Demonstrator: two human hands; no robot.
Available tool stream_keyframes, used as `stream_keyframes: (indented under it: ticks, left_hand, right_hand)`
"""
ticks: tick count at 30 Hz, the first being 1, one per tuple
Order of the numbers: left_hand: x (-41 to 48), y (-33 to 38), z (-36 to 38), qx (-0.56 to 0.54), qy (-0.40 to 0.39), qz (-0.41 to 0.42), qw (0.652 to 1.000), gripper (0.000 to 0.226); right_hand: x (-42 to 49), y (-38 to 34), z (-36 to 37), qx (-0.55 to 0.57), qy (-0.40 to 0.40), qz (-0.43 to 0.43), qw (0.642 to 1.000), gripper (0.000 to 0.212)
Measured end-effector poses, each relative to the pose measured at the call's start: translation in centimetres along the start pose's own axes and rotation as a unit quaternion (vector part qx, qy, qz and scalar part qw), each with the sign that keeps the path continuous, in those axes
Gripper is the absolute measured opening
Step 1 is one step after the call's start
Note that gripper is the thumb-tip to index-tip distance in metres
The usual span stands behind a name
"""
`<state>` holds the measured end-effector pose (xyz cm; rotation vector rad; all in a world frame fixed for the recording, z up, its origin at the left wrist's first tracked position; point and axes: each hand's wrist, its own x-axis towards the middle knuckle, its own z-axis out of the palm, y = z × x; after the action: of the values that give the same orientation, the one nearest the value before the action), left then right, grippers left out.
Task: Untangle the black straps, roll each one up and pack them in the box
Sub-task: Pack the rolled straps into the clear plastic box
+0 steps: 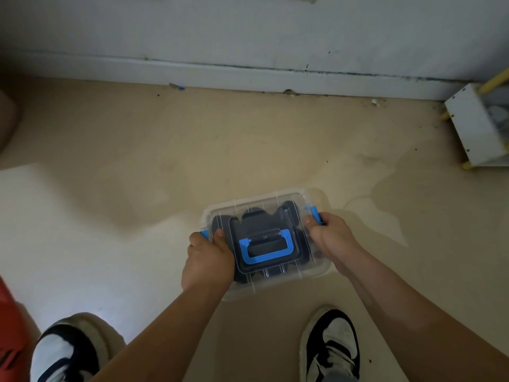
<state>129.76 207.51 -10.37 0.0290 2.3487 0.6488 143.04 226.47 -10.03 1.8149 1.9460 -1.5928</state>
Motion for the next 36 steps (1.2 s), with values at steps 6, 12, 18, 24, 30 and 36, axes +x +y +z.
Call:
stream_keyframes:
  ticks: [6,12,18,24,30,36]
  left_hand:
    - [1.8,3.1,-0.9,0.007,-0.018,0.039,0.999,0.048]
    - [1.2,11.5,-0.2,0.002,-0.052,0.182,0.982,0.040]
    - [-1.7,16.4,5.4,-0.021,-0.105,0.267,0.958,0.041]
    - [-2.6,17.6,8.4,0.035,-0.176,0.301,0.937,0.059]
    - [-2.1,18.4,8.4,0.086,-0.182,0.289,0.936,0.069]
    - [-1.7,19.1,7.5,0.103,-0.167,0.303,0.933,0.065]
  right_hand:
    - [-0.3,0.7,-1.4,0.101,-0.052,0.082,0.990,0.041]
    - [-0.9,3.1,-3.8,0.318,-0.009,0.169,0.933,0.042]
    - [0.3,2.6,-6.3,0.501,0.039,0.182,0.846,0.028]
    - [3.1,1.6,-7.3,0.577,0.045,0.162,0.799,0.017]
    - [4.9,-0.6,-6.7,0.643,0.078,0.161,0.744,0.024]
    - [6.6,-1.4,-6.5,0.530,0.073,0.171,0.827,0.040]
